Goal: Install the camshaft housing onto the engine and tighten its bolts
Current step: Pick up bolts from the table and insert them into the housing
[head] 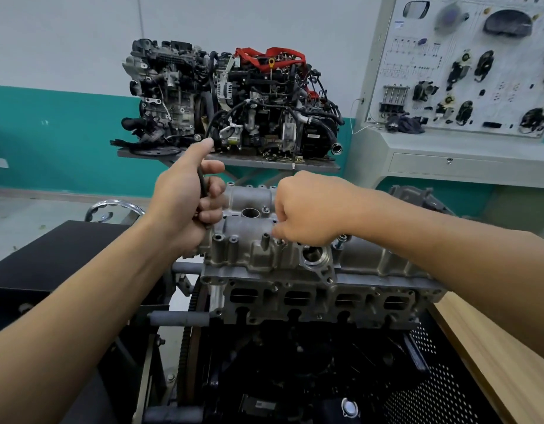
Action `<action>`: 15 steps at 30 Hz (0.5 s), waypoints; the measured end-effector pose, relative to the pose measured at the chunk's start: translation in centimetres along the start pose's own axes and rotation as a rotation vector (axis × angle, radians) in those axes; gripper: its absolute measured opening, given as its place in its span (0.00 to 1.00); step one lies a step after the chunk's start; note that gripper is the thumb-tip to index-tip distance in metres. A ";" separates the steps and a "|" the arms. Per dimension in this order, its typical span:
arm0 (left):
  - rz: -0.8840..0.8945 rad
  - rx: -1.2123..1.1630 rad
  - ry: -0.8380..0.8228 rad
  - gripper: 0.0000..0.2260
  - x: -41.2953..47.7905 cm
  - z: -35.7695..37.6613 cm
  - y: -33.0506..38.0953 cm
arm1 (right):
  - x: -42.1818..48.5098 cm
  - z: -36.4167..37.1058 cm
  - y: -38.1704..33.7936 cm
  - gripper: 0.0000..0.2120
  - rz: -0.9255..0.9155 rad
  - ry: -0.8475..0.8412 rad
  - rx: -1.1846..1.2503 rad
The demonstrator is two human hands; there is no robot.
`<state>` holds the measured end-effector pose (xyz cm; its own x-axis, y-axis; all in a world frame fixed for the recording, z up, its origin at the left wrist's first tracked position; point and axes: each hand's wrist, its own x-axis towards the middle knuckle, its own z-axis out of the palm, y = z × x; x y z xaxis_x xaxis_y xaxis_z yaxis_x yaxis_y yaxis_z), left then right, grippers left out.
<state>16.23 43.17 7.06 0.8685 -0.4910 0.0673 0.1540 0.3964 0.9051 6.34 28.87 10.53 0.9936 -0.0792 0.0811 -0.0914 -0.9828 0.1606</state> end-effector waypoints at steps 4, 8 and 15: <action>-0.156 -0.234 -0.058 0.20 -0.7 0.2 0.4 | -0.1 -0.2 -0.4 0.25 0.055 0.192 0.013; -0.263 -0.455 -0.026 0.18 -1.1 1.0 1.2 | -0.6 -0.8 -2.6 0.10 -0.384 0.529 0.309; -0.314 -0.500 -0.012 0.29 -1.9 0.8 2.0 | 0.5 -1.9 -4.2 0.11 -0.540 0.415 0.028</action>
<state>14.51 44.29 9.04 0.7405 -0.6515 -0.1647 0.6089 0.5468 0.5748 7.11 33.23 11.76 0.7911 0.4884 0.3681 0.4170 -0.8711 0.2596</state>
